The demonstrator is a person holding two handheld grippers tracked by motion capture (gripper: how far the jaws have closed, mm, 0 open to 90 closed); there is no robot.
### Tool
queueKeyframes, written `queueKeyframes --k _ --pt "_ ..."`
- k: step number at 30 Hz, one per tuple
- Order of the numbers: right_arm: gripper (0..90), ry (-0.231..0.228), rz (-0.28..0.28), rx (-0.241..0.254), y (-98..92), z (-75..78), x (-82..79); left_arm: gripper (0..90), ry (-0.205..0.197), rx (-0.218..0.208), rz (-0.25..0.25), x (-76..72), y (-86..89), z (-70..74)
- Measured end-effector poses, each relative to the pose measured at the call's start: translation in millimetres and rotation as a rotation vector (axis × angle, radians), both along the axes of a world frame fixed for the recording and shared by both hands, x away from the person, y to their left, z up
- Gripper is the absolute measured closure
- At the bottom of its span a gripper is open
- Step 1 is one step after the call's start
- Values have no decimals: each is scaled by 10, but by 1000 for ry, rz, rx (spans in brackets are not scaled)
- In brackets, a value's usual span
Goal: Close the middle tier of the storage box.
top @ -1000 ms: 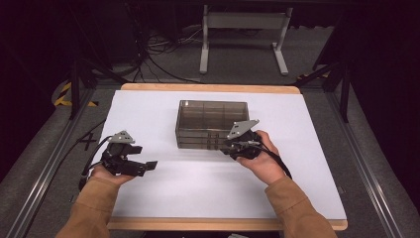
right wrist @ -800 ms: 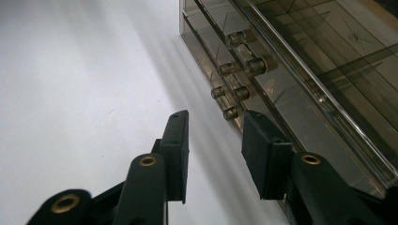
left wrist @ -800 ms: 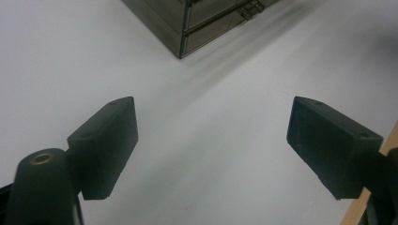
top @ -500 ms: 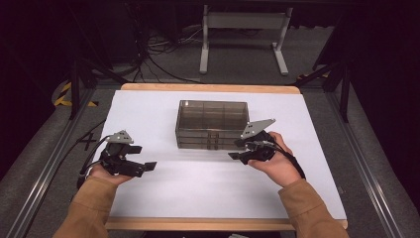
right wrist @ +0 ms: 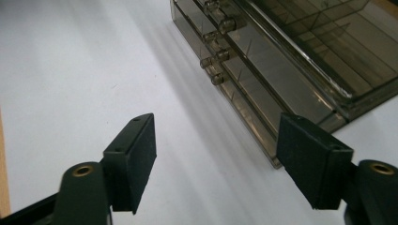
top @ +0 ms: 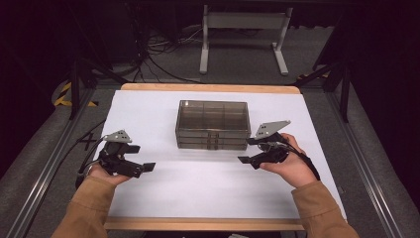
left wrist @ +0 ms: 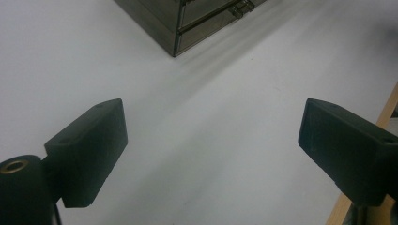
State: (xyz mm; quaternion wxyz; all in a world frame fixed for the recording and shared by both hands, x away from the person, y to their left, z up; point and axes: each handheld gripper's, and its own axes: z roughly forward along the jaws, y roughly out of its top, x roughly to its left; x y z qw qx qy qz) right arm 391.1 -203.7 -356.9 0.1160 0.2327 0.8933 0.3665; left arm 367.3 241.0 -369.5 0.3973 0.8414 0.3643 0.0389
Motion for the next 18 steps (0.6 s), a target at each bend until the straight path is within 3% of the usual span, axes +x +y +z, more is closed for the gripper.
queueKeyframes --k 13,18 --pt "274 -7 -61 -13 -333 -75 -78 37 3 -3 12 13 87 -4" --pt "273 -4 -97 -4 -495 -112 -111 47 0 15 10 18 102 -26"
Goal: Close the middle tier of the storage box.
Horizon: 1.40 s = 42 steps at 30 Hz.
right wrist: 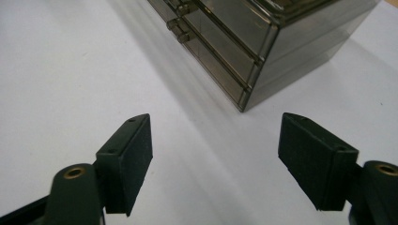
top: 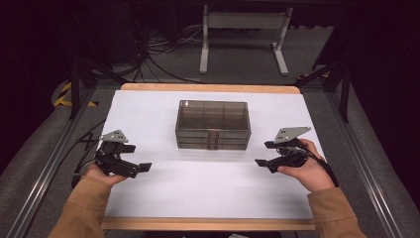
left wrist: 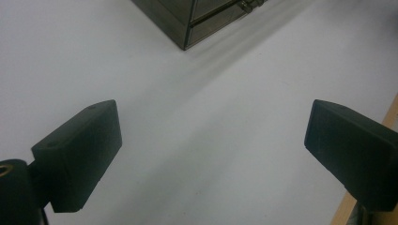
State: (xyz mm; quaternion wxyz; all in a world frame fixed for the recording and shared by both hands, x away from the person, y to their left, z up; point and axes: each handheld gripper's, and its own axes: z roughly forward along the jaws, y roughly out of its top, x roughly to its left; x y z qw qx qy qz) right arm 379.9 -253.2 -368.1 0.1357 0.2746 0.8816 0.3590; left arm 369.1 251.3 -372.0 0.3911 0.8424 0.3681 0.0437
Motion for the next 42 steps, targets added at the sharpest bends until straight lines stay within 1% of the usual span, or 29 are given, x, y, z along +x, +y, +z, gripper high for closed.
queueKeyframes --k 1,5,9,10,16,19,22,24,26,29,30,33,34,37,41,42 --pt "273 2 -6 0 -23 -9 -7 48 5 -2 3 -2 2 -3" --pt "273 5 -28 -1 -108 -57 -27 49 3 9 12 6 18 -17" --pt "273 11 -59 6 -209 -116 -53 54 13 17 17 10 34 -41" --pt "273 11 -59 6 -209 -116 -53 54 13 17 17 10 34 -41" --pt "273 35 -107 10 -386 -268 -103 54 15 22 28 24 50 -64" --pt "273 41 -121 8 -433 -333 -120 54 15 26 32 28 44 -70" --pt "273 42 -126 8 -446 -353 -126 55 17 27 34 28 38 -76" --pt "273 50 -142 13 -492 -429 -142 55 17 35 31 32 37 -81" --pt "273 56 -148 11 -510 -470 -148 55 19 38 31 35 34 -85" --pt "273 59 -153 1 -525 -495 -145 56 17 42 33 40 31 -92" --pt "273 59 -163 -17 -536 -524 -136 57 17 42 35 42 27 -99" --pt "273 69 -164 -28 -540 -563 -130 57 24 49 34 49 17 -114" --pt "273 78 -170 -47 -540 -601 -131 57 26 52 30 52 15 -114" --pt "273 87 -170 -70 -540 -635 -129 57 25 52 30 52 15 -114" --pt "270 86 -172 -75 -534 -648 -134 59 24 50 33 50 15 -113" --pt "270 82 -170 -85 -528 -647 -139 59 25 55 30 51 15 -109"
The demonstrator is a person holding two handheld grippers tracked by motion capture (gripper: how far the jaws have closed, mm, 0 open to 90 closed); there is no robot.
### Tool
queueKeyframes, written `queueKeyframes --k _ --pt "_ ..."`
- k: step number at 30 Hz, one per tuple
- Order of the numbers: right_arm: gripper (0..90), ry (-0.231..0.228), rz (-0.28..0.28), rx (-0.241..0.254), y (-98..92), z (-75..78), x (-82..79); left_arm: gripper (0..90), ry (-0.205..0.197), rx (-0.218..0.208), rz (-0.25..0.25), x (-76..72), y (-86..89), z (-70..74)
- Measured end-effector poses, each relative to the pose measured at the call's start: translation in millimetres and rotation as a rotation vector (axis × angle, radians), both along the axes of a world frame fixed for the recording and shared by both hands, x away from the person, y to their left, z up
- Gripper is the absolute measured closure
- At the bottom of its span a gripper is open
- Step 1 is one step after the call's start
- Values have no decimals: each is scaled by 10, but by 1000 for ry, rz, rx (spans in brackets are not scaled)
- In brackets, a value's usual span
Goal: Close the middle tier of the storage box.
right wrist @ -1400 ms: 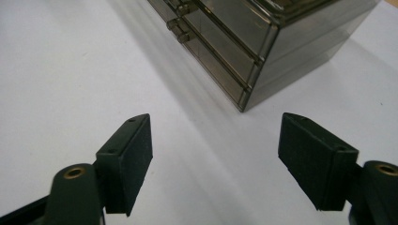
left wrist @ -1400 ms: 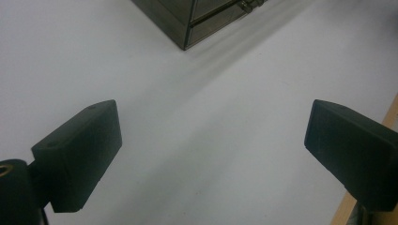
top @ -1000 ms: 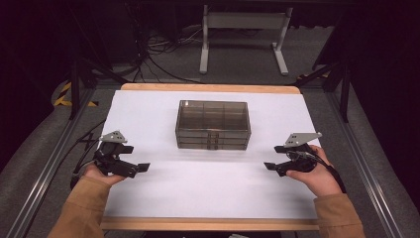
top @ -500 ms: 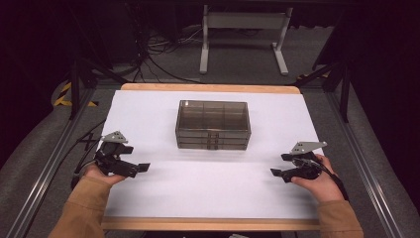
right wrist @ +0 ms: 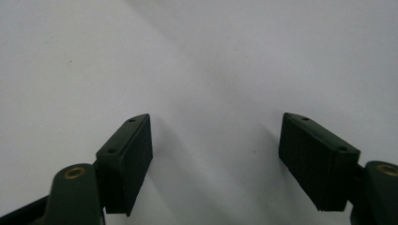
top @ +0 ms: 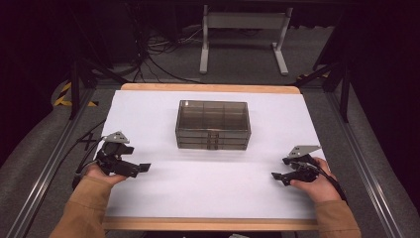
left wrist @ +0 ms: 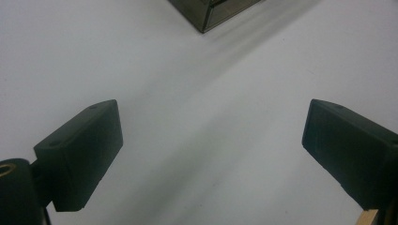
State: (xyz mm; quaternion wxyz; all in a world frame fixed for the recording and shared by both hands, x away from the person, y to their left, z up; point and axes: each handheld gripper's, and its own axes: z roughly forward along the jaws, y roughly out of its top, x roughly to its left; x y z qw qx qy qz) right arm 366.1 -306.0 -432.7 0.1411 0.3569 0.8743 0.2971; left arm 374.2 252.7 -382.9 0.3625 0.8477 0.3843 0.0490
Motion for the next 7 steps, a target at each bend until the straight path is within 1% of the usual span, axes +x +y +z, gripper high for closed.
queueKeyframes --k 3,7 --pt "270 -4 -1 -7 9 -1 -6 59 -2 0 0 0 -5 -3" --pt "274 -6 2 -2 20 5 -15 59 -5 -2 4 0 -5 -6"
